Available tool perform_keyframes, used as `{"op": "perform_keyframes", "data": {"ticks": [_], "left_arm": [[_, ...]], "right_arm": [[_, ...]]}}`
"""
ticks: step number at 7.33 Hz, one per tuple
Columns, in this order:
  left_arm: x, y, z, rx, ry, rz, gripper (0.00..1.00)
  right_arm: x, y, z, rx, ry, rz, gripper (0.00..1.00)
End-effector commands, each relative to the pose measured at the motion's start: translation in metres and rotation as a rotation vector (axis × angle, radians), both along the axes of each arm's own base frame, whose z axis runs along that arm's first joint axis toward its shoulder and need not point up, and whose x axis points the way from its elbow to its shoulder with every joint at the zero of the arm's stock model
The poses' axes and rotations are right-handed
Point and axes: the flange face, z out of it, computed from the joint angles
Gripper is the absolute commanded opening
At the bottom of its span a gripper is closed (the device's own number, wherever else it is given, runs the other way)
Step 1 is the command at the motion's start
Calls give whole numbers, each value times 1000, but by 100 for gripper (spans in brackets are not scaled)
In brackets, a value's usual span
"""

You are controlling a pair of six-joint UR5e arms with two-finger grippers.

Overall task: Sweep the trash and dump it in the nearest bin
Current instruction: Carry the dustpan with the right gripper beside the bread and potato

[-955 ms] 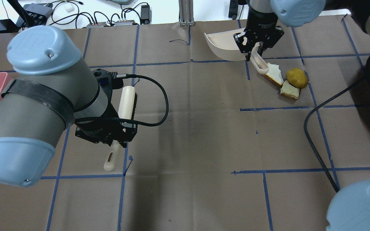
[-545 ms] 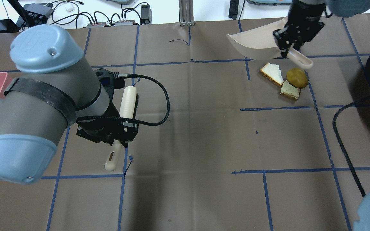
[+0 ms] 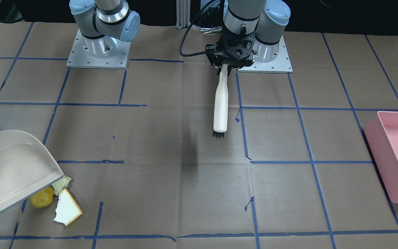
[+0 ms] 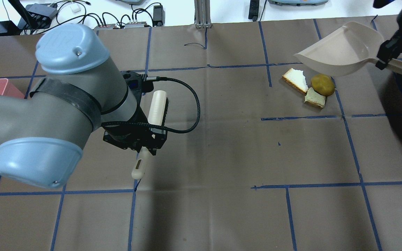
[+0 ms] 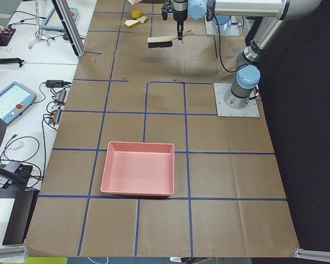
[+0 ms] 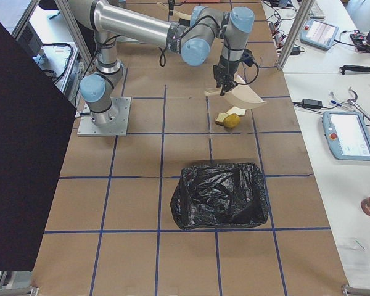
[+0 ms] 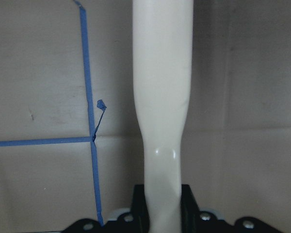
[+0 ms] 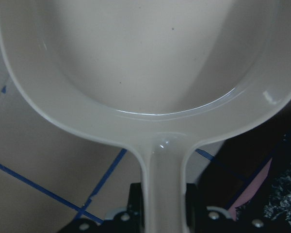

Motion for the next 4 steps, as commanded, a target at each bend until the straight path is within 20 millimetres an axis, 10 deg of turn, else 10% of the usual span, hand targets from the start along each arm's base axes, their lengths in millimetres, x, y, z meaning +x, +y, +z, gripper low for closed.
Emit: {"op": "perform_keyframes", "data": {"ticks": [1,4], "left_arm": [[-44,-25,-3,-35,16,-75,0],[-131,-56,-15,-77,30,-204,0]], "right_arm": [[-65,7,0,-1,53,261,4],[-128,2,-14,-8,138,542,4]]}}
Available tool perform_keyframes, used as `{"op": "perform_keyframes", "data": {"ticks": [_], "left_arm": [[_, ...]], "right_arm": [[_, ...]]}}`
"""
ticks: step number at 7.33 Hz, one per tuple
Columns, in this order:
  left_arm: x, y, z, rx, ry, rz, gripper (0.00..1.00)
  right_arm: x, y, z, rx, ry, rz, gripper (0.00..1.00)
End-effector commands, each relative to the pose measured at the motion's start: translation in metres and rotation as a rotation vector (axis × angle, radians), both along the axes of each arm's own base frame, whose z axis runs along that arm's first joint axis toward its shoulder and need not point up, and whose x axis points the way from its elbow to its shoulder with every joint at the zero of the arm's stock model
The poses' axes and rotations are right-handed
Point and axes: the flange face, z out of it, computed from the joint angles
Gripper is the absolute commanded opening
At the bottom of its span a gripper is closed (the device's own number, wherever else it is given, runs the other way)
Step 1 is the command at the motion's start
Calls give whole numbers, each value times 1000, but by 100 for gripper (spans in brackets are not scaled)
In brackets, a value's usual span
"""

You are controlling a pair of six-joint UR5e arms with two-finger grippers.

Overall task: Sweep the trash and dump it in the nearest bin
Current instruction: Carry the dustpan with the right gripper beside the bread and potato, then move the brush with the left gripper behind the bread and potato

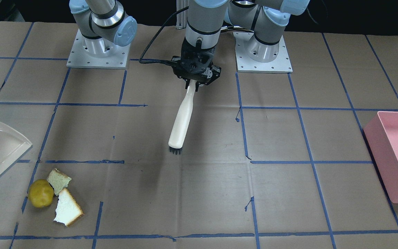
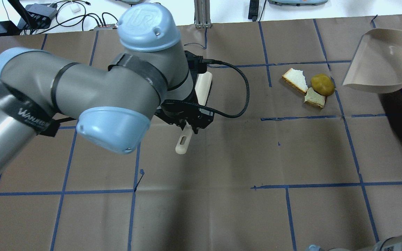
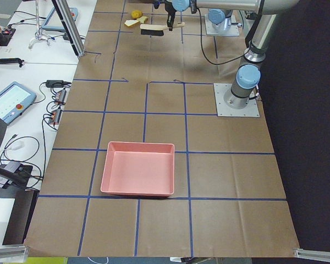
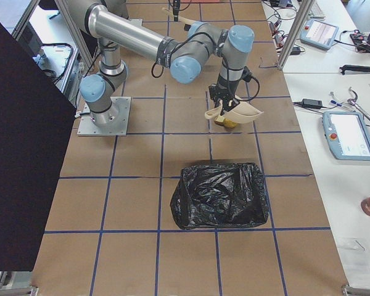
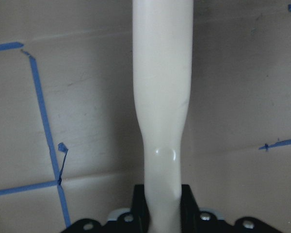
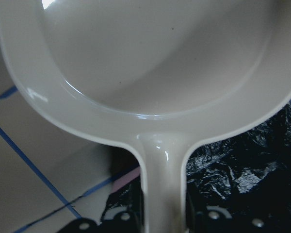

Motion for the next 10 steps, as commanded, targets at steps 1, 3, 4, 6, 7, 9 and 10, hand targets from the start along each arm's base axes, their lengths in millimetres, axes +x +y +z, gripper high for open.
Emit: {"op": "perform_keyframes", "data": {"ticks": [1,3,4,6,7,9,10], "left_arm": [[-43,-22,-8,-20,9,-51,0],[-86,-39,-20,-53,26,-84,0],[-112,-51,-30,-64,21,-103,0],[-154,-75,-41,-67,26,-26,0],[-174,-89,-53,-88,9,10,0],[-222,-115,-80,-114,-23,83,0],[-246,-125,-92,-122,-60,95,0]], "right_arm": [[-34,-21,-28,-19,63,195,4],[-62,-22,-71,38,14,211,4],[-69,-25,-89,72,-3,294,4],[-71,-28,-109,94,-25,325,3],[-69,-25,-121,108,-43,327,3],[-59,-27,-125,106,-56,340,2],[-57,-28,-122,83,-44,341,1]]}}
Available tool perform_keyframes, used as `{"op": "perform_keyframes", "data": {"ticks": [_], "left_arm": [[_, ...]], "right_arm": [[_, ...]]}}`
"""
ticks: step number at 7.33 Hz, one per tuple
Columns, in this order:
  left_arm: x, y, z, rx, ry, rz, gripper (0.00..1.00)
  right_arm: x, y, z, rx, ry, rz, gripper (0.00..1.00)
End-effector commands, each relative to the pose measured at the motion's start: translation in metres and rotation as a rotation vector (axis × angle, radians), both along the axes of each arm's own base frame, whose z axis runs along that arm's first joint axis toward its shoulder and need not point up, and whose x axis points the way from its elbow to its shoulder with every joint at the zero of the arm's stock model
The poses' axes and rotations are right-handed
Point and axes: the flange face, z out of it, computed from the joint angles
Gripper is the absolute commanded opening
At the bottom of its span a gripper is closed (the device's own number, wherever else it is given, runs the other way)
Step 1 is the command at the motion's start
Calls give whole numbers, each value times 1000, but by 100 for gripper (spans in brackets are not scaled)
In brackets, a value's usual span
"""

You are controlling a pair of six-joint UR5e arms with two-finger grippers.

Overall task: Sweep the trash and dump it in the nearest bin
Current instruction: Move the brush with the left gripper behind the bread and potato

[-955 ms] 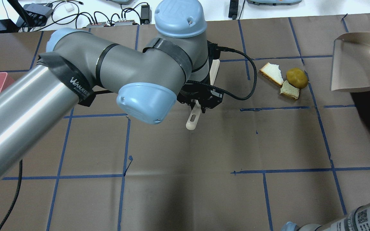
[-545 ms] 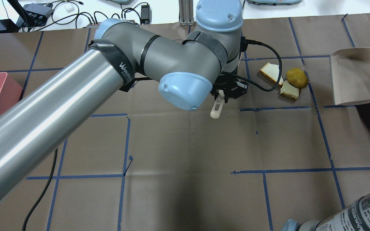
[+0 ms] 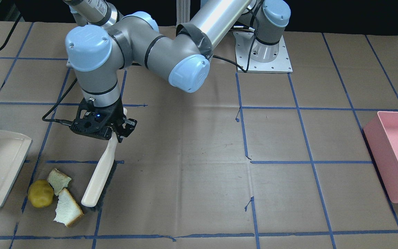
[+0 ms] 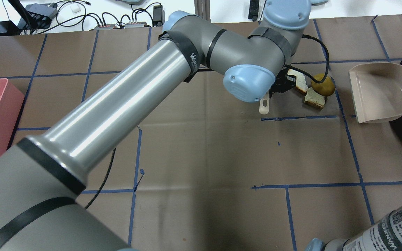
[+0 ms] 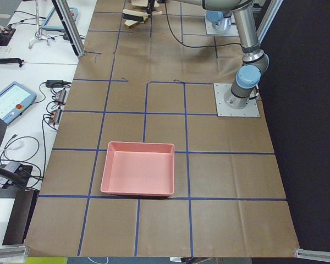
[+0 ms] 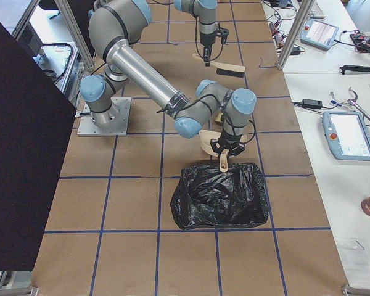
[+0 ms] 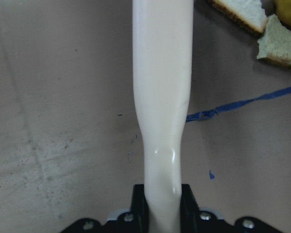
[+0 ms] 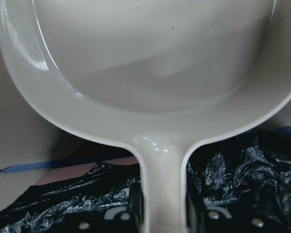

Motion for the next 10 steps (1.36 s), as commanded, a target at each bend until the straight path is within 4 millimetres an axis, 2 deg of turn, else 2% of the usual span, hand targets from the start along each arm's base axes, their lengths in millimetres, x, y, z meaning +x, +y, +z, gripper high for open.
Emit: {"op": "perform_keyframes", "data": {"ticks": [1,2,4,5,6,7,8,10], "left_arm": [[-41,-23,-30,-33,-137,30,0],[-56,-31,-43,-43,-161,22,0],[-64,-44,-70,-47,-248,13,0],[-70,-46,-67,-46,-259,8,0],[-73,-51,-74,-34,-275,7,0],[-83,-58,-94,-37,-273,6,0],[-95,-51,-100,-28,-281,-10,0],[-104,-39,-114,-1,-307,-32,0]], "right_arm": [[8,-5,-8,-35,11,11,1],[14,-10,-24,-66,32,17,1],[23,-10,-36,-69,35,41,0],[24,-11,-34,-70,23,83,0],[26,-11,-35,-75,11,109,0],[26,-12,-32,-83,11,111,0],[27,-15,-34,-95,-8,114,0],[25,-19,-43,-87,-16,120,0]]}}
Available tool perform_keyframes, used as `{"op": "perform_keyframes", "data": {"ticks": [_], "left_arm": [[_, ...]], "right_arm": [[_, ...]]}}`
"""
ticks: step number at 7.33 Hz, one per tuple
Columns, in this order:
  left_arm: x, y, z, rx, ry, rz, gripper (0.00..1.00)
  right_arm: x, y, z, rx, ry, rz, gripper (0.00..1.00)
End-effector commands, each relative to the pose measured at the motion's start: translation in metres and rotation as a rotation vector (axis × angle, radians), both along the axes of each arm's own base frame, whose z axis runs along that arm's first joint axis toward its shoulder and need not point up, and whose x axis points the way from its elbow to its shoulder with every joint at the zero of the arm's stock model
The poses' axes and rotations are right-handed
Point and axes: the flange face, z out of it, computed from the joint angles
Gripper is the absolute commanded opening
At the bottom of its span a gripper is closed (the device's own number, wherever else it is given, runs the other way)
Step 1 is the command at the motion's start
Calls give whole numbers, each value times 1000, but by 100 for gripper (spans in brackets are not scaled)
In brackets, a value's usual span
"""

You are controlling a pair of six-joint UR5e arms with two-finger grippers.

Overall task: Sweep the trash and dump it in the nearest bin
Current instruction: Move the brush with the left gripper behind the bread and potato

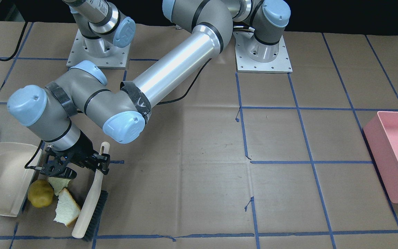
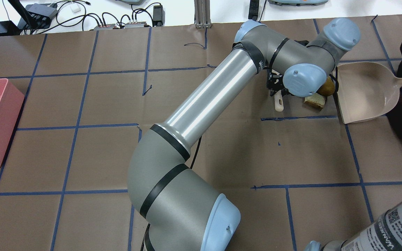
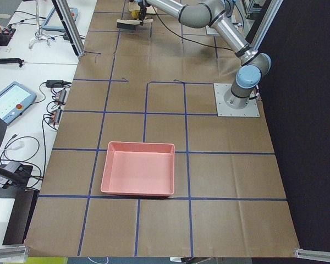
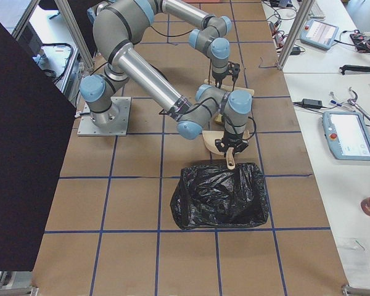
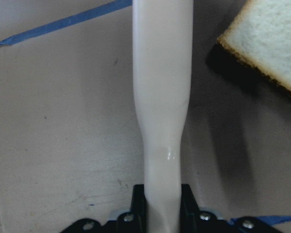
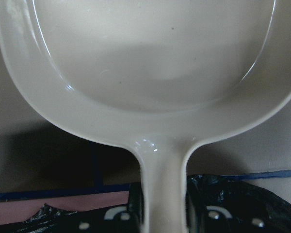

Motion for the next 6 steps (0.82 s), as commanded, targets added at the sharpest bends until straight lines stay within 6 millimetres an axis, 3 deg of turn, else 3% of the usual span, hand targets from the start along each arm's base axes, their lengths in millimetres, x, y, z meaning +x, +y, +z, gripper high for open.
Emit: {"op": "perform_keyframes", "data": {"ticks": [1,3,6], "left_arm": [[-8,8,-11,16,-13,-11,0],[-17,17,-9,23,6,-11,0],[-28,27,-10,71,87,44,0]], "right_arm": [[1,-5,-5,3,-7,12,0],[12,-18,-10,14,-11,44,0],[13,-23,-10,16,-6,80,0]]}}
